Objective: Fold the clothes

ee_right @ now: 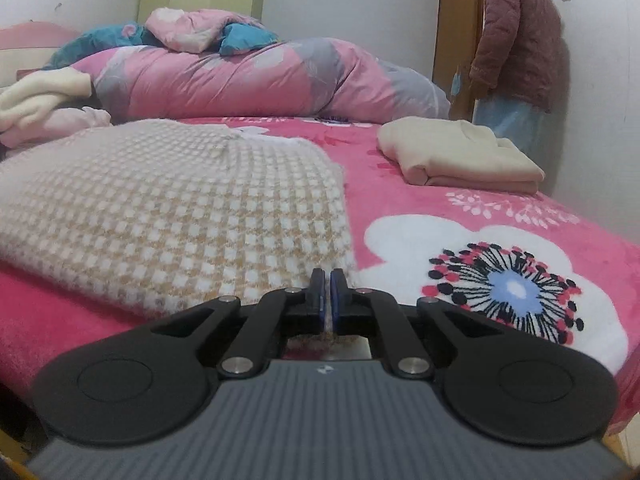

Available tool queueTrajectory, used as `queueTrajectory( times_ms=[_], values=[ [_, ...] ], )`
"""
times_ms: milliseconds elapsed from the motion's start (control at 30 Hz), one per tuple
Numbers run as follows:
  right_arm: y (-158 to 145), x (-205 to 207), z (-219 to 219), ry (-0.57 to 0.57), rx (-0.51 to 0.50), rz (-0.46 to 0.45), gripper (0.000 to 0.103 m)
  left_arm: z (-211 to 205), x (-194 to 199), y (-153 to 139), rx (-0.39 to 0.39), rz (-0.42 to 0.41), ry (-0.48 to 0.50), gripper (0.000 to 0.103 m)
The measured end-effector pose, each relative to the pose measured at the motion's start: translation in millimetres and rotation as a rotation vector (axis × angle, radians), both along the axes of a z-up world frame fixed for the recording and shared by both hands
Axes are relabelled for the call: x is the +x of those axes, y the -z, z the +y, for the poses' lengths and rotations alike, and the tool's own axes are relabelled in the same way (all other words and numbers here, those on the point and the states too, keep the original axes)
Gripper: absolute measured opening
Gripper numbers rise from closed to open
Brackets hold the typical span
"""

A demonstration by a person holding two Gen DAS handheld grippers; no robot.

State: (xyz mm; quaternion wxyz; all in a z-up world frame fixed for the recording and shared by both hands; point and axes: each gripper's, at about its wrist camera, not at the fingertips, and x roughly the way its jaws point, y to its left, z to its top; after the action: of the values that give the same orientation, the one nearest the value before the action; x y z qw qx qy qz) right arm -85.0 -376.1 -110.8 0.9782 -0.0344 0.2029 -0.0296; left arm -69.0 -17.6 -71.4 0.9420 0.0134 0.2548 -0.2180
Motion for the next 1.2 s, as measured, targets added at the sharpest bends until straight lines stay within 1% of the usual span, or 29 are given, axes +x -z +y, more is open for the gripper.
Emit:
queueTrajectory(
  times_ms=[100, 133, 200, 233, 267, 333, 367, 400, 467, 500, 567, 600, 700, 867, 967, 1033, 1067, 1100, 1167, 1200],
  values=[
    [0.5, -1.6, -1.2, -0.001, 0.008, -0.003, 0.002, -11.7, -10.4, -15.1, -0.042, -0.056, 0.099, 0.07],
    [0.7, -2.1, -1.8, -0.001, 0.012, -0.003, 0.002, -18.0, -12.1, -18.1, -0.06, -0.065, 0.135, 0.07],
    [1.1, -3.0, -3.0, -0.002, 0.02, -0.005, 0.002, -34.7, -11.0, -16.9, -0.079, -0.054, 0.213, 0.068],
    [1.3, -3.5, -3.6, -0.002, 0.024, -0.005, 0.002, -46.1, -9.2, -13.4, -0.08, -0.034, 0.258, 0.057],
    [1.5, -4.0, -4.3, -0.002, 0.028, -0.006, 0.002, -58.2, -6.7, -9.5, -0.071, -0.012, 0.298, 0.051],
    [1.4, -4.1, -4.9, -0.003, 0.03, -0.005, 0.002, -81.3, -4.7, -0.3, -0.033, 0.004, 0.381, 0.03],
    [1.2, -4.3, -4.6, -0.002, 0.029, -0.005, 0.002, -91.6, -4.8, 4.0, -0.004, -0.004, 0.413, 0.026],
    [1.2, -4.4, -4.3, -0.002, 0.027, -0.005, 0.002, -96.7, -5.2, 10.0, 0.028, -0.018, 0.421, 0.02],
    [1.0, -4.7, -3.6, 0.001, 0.026, -0.005, 0.002, -104.7, -5.9, 22.9, 0.093, -0.045, 0.426, 0.013],
    [1.0, -5.0, -3.0, 0.003, 0.025, -0.005, 0.002, -108.7, -6.3, 29.3, 0.125, -0.058, 0.429, 0.008],
    [1.0, -5.1, -1.0, 0.007, 0.013, -0.003, 0.002, -93.8, -3.9, 33.3, 0.078, -0.045, 0.425, 0.003],
    [0.9, -5.0, 0.2, 0.009, 0.005, -0.002, 0.002, -84.2, -3.5, 34.5, 0.056, -0.037, 0.417, 0.003],
    [0.6, -4.6, 1.0, 0.011, 0.001, -0.001, 0.002, -59.7, 0.9, 36.8, 0.031, -0.015, 0.378, 0.003],
    [-0.4, -4.6, -5.9, 0.003, 0.045, 0.0, 0.002, -4.2, 3.0, 42.8, 0.003, 0.046, 0.248, 0.003],
    [-0.4, -4.3, -8.0, 0.003, 0.056, 0.0, 0.002, 30.6, 1.0, 40.1, -0.048, 0.082, 0.198, 0.003],
    [-0.4, -4.0, -9.0, 0.003, 0.063, 0.0, 0.002, 38.4, -6.2, 33.6, -0.038, 0.079, 0.211, 0.005],
    [-0.4, -3.8, -9.8, 0.003, 0.069, -0.001, 0.002, 37.7, -9.4, 29.6, -0.047, 0.073, 0.233, 0.009],
    [-0.4, -3.5, -11.0, 0.002, 0.077, -0.002, 0.002, 36.2, -12.4, 25.4, -0.059, 0.066, 0.257, 0.012],
    [-0.4, -3.0, -14.1, 0.0, 0.099, -0.003, 0.002, 26.7, -12.7, 17.3, -0.1, 0.039, 0.308, 0.014],
    [-0.4, -3.0, -15.0, -0.001, 0.105, -0.004, 0.002, 19.1, -11.3, 13.8, -0.116, 0.019, 0.329, 0.017]
  ],
)
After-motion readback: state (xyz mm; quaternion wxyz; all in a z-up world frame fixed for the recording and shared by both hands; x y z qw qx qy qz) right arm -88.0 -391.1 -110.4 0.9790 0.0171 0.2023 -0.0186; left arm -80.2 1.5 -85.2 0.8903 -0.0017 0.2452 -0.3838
